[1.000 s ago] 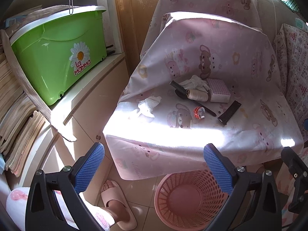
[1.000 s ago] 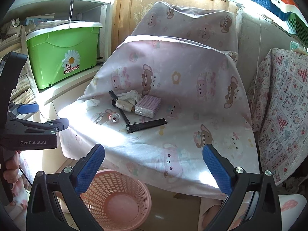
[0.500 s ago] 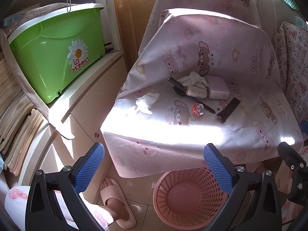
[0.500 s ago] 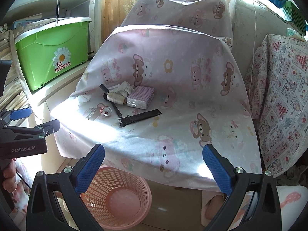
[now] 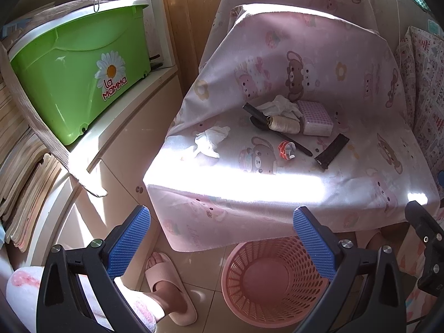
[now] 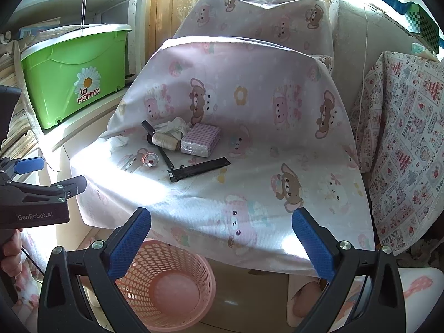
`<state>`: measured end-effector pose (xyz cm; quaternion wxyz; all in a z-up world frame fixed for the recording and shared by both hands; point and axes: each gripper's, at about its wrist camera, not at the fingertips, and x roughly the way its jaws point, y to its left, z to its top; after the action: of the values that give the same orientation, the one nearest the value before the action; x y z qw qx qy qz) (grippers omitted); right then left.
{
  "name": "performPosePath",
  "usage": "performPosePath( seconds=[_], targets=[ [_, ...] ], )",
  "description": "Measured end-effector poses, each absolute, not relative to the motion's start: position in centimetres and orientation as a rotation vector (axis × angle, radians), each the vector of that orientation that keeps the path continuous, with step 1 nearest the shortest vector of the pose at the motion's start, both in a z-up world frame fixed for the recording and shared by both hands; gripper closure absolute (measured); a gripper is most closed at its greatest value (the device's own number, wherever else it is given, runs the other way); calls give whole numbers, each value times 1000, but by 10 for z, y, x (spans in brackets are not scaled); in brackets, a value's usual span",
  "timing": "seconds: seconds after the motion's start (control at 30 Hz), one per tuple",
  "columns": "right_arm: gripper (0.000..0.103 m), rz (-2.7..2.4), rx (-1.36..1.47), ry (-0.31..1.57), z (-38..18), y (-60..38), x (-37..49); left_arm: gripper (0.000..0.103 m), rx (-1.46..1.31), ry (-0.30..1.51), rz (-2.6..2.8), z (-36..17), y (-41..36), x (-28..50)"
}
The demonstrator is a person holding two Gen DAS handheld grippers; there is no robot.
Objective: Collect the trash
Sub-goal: 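Move both tools toward the items on the pink cloth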
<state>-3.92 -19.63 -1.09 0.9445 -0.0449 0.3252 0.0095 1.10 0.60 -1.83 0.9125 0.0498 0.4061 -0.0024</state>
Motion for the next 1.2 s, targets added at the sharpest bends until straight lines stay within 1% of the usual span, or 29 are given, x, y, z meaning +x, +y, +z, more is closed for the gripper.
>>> performPosePath(
  seconds=[0.53, 0.83, 1.2],
  targets=[
    [1, -8, -99, 651, -8, -198, -39, 1, 111, 858, -32, -22, 0, 13],
    [1, -14, -89, 656, -8, -201, -39, 1, 66, 986, -39, -42, 4, 24],
    [1, -22, -88, 670, -11, -204, -36, 2, 41, 1015, -76, -45, 3, 25]
  ],
)
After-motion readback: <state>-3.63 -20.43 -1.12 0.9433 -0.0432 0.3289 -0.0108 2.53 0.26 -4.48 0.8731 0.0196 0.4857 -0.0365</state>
